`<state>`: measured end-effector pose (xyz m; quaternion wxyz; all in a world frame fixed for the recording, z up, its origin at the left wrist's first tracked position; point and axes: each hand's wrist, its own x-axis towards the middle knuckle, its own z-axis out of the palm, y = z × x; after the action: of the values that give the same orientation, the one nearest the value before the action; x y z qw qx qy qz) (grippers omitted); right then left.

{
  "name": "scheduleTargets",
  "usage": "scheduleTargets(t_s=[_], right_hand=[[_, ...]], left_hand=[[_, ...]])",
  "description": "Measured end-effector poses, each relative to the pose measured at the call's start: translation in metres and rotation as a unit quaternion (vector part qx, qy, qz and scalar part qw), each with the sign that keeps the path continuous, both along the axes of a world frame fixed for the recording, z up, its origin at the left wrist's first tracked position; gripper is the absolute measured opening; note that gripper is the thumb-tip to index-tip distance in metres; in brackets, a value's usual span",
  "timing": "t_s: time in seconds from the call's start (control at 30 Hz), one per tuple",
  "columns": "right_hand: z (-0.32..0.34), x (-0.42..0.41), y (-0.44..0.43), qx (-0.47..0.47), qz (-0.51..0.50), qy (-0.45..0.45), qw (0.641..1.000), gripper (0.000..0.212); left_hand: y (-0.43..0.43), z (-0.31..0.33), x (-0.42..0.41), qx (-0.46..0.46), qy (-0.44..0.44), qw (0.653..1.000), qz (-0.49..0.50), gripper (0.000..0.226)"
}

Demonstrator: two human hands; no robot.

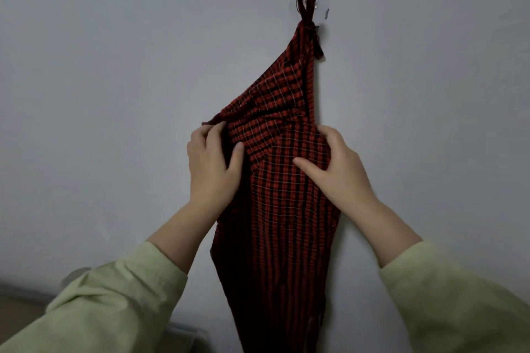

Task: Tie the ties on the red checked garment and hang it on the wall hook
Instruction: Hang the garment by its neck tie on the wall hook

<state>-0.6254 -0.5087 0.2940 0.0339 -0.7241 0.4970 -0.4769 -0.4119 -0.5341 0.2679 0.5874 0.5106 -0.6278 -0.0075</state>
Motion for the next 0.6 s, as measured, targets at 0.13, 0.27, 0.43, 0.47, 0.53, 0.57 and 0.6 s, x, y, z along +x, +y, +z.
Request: scheduleTargets(t_s=[0.13, 0.27, 0.43, 0.47, 0.53, 0.57, 0.6], right_hand=[[-0.012, -0.003, 0.001, -0.008, 0.01, -0.047, 0.999, 0.073], [-0.019, -0.005, 0.009, -0.107, -0.047, -0.008, 0.993, 0.078], [-0.019, 0.012, 0.018, -0.22, -0.078, 0.063, 0.97, 0.06], [-0.016, 0.018, 0.021, -0.247, -0.076, 0.078, 0.963, 0.052], [-0.013, 0.033, 0.027, -0.285, -0.037, 0.094, 0.953, 0.037], [-0.011, 0.041, 0.031, -0.289, -0.001, 0.092, 0.953, 0.032], [-0.009, 0.05, 0.033, -0.279, 0.044, 0.085, 0.955, 0.028]], left_hand=[[0.007, -0.014, -0.011, 0.032, 0.002, 0.999, -0.02, 0.066], [0.013, -0.018, -0.018, 0.0, -0.012, 1.0, 0.02, 0.065], [0.022, -0.031, -0.018, -0.031, 0.0, 0.999, 0.01, 0.062], [0.025, -0.032, -0.016, -0.036, 0.009, 0.999, 0.006, 0.06], [0.033, -0.03, -0.009, -0.058, 0.035, 0.998, 0.005, 0.054], [0.038, -0.027, -0.005, -0.071, 0.05, 0.996, 0.003, 0.049], [0.042, -0.023, 0.001, -0.077, 0.065, 0.995, -0.004, 0.043]])
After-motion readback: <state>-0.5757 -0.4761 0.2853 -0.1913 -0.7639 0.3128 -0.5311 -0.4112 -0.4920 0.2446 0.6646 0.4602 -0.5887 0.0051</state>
